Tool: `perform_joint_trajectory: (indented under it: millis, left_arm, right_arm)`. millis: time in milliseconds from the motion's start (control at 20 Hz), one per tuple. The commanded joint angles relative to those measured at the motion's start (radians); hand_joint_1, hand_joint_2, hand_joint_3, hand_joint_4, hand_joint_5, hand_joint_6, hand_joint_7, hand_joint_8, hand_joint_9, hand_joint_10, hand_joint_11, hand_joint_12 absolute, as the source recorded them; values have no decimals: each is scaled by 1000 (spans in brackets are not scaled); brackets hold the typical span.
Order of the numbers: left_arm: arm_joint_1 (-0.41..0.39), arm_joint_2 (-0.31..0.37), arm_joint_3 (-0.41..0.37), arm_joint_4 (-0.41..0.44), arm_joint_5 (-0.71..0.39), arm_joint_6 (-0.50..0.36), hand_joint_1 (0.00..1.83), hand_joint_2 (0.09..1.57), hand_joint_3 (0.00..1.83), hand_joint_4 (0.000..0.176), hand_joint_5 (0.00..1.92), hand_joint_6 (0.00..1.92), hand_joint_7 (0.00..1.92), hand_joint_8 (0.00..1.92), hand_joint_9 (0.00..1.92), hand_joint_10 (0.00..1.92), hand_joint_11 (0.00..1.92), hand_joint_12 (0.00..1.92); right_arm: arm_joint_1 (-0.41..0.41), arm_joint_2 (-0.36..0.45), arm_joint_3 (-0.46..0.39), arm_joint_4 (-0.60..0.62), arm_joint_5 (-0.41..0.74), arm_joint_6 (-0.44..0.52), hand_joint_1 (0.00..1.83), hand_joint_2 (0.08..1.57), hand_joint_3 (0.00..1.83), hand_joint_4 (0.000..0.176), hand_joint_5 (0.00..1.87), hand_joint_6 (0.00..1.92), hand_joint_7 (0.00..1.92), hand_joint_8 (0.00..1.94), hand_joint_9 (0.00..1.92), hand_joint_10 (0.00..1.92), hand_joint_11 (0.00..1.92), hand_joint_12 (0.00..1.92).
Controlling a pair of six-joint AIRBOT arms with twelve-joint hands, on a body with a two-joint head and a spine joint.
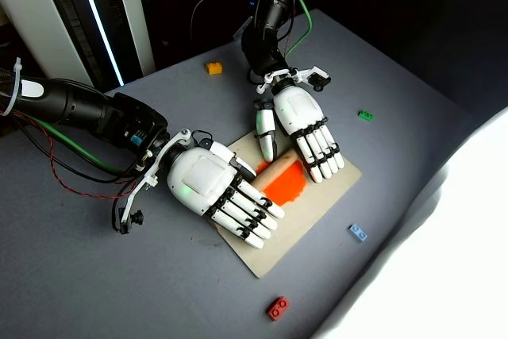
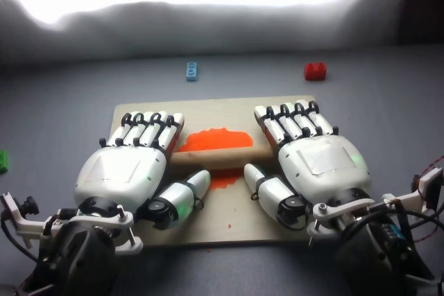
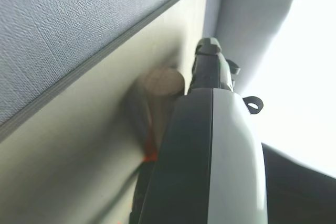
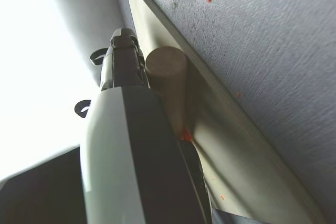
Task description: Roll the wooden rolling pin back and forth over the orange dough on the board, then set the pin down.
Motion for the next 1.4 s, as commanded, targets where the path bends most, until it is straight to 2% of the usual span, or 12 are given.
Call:
perform_joint_trajectory:
  millis: [0,700,750,1000,1050,1350]
  left_arm:
    - [-8,-1,8,47,-83,-6,0,1401,18,0,0,0,0,0,0,0,0,0]
    - [-43,-22,73,27,-49,-68,0,1408,17,0,0,0,0,0,0,0,0,0]
    - [-46,-24,77,26,-46,-69,0,1407,16,0,0,0,0,0,0,0,0,0]
    - [-54,-31,96,24,-35,-70,0,1408,15,0,0,0,0,0,0,0,0,0]
    - [-55,-33,100,23,-33,-70,0,1408,15,0,0,0,0,0,0,0,0,0]
    - [-60,-48,116,21,-28,-70,0,1409,13,0,0,0,0,0,0,0,0,0]
  right_arm:
    - [15,1,6,-70,87,5,0,1456,0,0,32,1,52,1,40,2,0,18]
    - [27,0,32,-65,63,20,0,1455,0,0,39,1,74,3,64,6,13,48]
    - [28,0,34,-65,61,22,0,1457,0,0,57,0,97,0,81,1,2,113]
    - [34,-1,46,-63,48,33,0,1455,0,0,49,3,85,2,71,3,0,112]
    - [36,-2,48,-63,46,34,0,1453,0,0,67,6,102,3,89,6,0,167]
    - [43,-4,58,-63,42,39,0,1446,0,0,32,0,69,0,51,0,0,49]
